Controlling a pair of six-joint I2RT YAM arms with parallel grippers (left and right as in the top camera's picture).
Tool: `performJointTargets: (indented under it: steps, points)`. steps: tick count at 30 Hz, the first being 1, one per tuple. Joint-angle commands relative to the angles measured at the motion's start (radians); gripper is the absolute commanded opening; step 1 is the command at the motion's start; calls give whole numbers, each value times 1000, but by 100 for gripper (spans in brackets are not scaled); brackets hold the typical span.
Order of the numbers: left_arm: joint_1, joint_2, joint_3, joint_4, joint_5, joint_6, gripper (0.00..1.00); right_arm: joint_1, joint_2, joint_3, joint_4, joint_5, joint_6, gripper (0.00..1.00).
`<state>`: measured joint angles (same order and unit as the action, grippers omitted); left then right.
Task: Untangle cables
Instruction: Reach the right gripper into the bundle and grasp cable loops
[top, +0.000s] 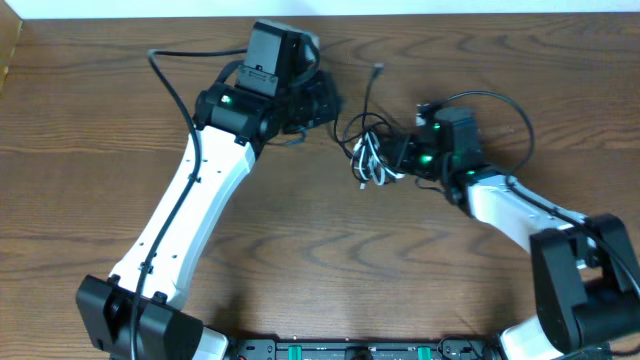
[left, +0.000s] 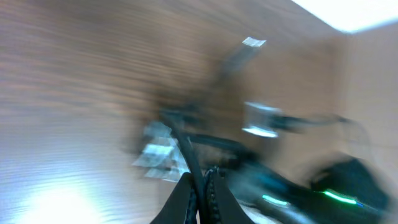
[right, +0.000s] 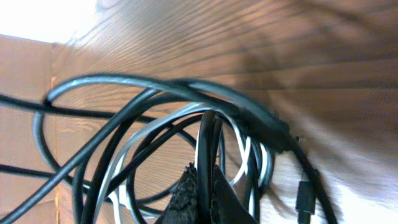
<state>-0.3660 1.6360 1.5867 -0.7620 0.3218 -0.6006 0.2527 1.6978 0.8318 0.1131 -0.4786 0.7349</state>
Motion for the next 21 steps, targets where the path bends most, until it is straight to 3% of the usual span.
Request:
performJointTargets:
  steps: [1,6,21]
  points:
    - [34,-22,17,-56,-360,74,8,-65,-85,25,-69,1,-96,1]
    - [84,-22,-2,-109,-529,85,8,-141,-184,40,-224,1,-190,1]
    - [219,3,-24,-121,-544,164,7,-169,-240,40,-389,63,-274,1]
